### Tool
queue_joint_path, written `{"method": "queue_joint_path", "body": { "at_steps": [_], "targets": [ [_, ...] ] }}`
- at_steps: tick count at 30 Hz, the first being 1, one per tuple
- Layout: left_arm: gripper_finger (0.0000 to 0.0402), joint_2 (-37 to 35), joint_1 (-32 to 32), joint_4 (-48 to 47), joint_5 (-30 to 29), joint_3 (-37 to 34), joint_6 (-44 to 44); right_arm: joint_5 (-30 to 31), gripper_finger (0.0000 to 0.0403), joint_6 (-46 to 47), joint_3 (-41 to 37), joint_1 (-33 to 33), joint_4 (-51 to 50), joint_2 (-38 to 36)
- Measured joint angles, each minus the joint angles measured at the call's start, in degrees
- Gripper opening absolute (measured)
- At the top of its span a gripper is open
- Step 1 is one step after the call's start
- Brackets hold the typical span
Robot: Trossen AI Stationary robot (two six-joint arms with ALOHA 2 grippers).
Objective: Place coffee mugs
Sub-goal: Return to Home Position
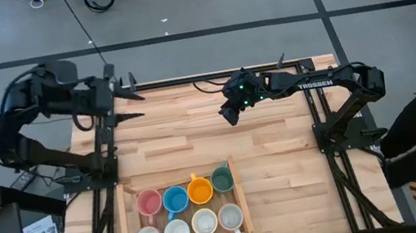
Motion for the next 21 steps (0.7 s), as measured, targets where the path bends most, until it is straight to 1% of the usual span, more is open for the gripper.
{"method": "queue_joint_path", "body": {
  "at_steps": [4, 8, 15, 21],
  "targets": [
    [0.0181, -1.8, 2.83, -2.16, 2.69, -0.5, 0.0, -0.01, 0.0135, 0.01, 0.0, 0.0, 0.27, 0.0],
    [0.0181, -5.48, 5.34, -0.7, 3.64, -5.58, 0.0, -0.01, 0.0135, 0.01, 0.0, 0.0, 0.27, 0.0],
    [0.0181, -15.95, 9.83, 6.55, 3.64, -20.75, -0.52, 0.04, 0.0135, -0.01, 0.0, 0.0, 0.27, 0.0],
    [0.0181, -26.18, 10.3, 12.0, 3.79, -35.35, -4.26, 0.06, 0.0135, -0.12, 0.0, 0.0, 0.31, 0.0]
  ]
}}
